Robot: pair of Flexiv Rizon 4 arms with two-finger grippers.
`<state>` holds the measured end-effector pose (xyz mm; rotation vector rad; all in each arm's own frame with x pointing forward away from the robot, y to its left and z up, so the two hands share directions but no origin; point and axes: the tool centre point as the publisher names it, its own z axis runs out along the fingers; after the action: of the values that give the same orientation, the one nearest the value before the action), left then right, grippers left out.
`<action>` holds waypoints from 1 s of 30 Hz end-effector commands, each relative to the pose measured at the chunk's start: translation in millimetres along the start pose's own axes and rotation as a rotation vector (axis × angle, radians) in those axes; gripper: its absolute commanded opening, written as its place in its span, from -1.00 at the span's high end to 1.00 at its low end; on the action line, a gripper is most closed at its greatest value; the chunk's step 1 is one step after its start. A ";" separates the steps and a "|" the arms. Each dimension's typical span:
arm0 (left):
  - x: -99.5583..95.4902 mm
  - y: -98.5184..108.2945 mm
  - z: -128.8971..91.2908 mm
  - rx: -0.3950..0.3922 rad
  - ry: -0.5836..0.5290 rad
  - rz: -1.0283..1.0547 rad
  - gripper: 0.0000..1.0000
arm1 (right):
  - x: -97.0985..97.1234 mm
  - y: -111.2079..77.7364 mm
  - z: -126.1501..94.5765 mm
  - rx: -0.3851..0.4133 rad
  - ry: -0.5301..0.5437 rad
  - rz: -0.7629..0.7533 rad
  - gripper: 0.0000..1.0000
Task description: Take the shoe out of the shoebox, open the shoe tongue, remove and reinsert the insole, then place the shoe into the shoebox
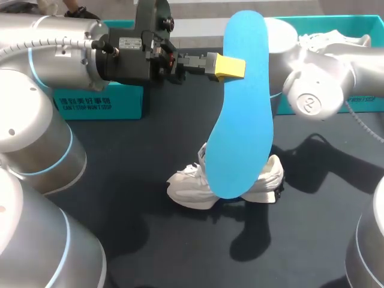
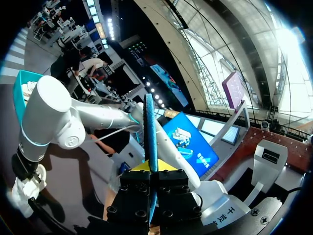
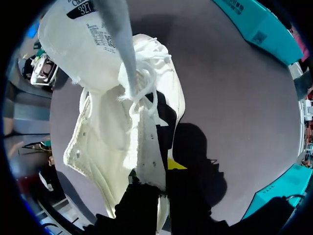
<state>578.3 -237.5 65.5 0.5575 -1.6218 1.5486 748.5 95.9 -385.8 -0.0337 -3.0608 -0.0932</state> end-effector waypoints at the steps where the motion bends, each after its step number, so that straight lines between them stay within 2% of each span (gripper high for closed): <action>1: -1.2 1.1 1.3 0.003 0.002 0.000 1.00 | 4.5 0.2 0.5 0.001 0.013 0.036 1.00; 5: -1.2 1.1 1.3 0.003 0.002 0.000 1.00 | 9.7 -4.6 -12.5 0.002 0.064 0.150 1.00; 7: -1.2 1.1 1.3 0.003 0.002 0.000 1.00 | 13.4 -5.5 -22.0 -0.058 0.060 0.236 1.00; 11: -1.2 1.1 1.3 0.003 0.002 0.000 1.00 | 19.9 -7.2 -32.2 -0.067 0.105 0.429 1.00; 13: -1.2 1.1 1.3 0.003 0.002 0.000 1.00 | 24.2 -10.1 -37.2 -0.117 0.094 0.551 1.00; 15: -1.2 1.1 1.3 0.003 0.002 0.000 1.00 | 28.6 -13.0 -37.8 -0.164 0.092 0.654 1.00; 18: -1.2 1.1 1.3 0.003 0.002 0.000 1.00 | 33.7 -14.8 -37.6 -0.184 0.103 0.763 1.00; 20: -1.2 1.1 1.3 0.003 0.002 0.000 1.00 | 31.9 -14.5 -41.8 -0.196 0.100 0.772 1.00; 21: -1.2 1.1 1.3 0.003 0.002 0.000 1.00 | 26.9 -14.3 -47.0 -0.215 0.044 0.729 1.00; 30: -1.2 1.1 1.3 0.003 0.002 0.000 1.00 | 26.9 -14.3 -47.0 -0.215 0.044 0.729 1.00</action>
<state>578.3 -237.5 65.5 0.5575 -1.6218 1.5486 729.8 83.2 -339.3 -1.1007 -2.7616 -0.3002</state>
